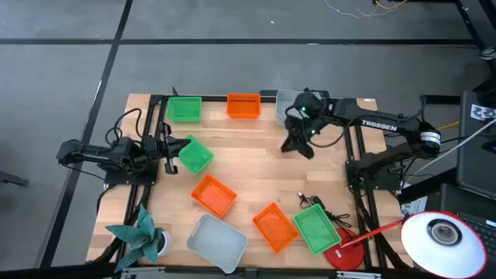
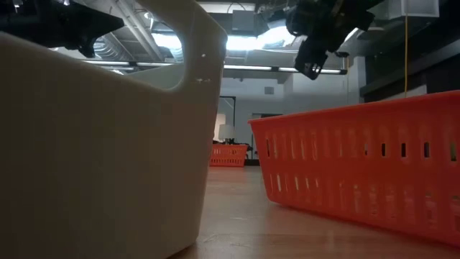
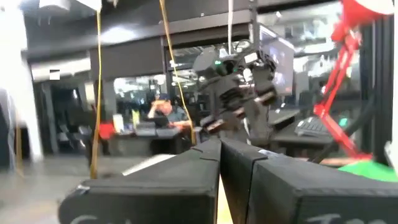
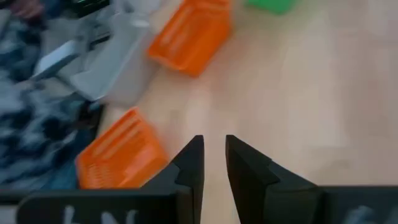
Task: Stack baskets by color
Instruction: Stack the middle orange bin on top of the top orange bin
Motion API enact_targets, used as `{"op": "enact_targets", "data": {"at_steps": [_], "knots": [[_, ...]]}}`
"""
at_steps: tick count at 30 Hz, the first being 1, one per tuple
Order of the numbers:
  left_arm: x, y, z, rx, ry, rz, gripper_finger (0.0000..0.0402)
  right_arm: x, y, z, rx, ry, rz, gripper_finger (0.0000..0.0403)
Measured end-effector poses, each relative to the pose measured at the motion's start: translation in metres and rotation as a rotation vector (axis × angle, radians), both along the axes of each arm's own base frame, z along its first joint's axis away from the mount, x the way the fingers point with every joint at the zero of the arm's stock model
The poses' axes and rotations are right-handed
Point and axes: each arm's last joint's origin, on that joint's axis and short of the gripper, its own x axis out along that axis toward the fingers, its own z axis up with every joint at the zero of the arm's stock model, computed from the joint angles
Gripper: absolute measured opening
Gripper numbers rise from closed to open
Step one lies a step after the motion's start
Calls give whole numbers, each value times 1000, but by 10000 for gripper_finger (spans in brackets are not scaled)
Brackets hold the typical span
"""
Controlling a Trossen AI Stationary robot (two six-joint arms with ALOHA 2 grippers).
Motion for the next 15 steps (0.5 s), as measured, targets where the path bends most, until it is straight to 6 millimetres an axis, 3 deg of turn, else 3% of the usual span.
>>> {"op": "enact_targets", "data": {"at_steps": [2,7,15], "knots": [[0,1,3,-121,20,9,0,3,12,0,1,2,45,65],[2,3,15,-300,293,47,0,9,36,-1,-52,15,103,64],[18,1,47,-415,585,90,0,13,48,-3,-206,81,-40,64]]}}
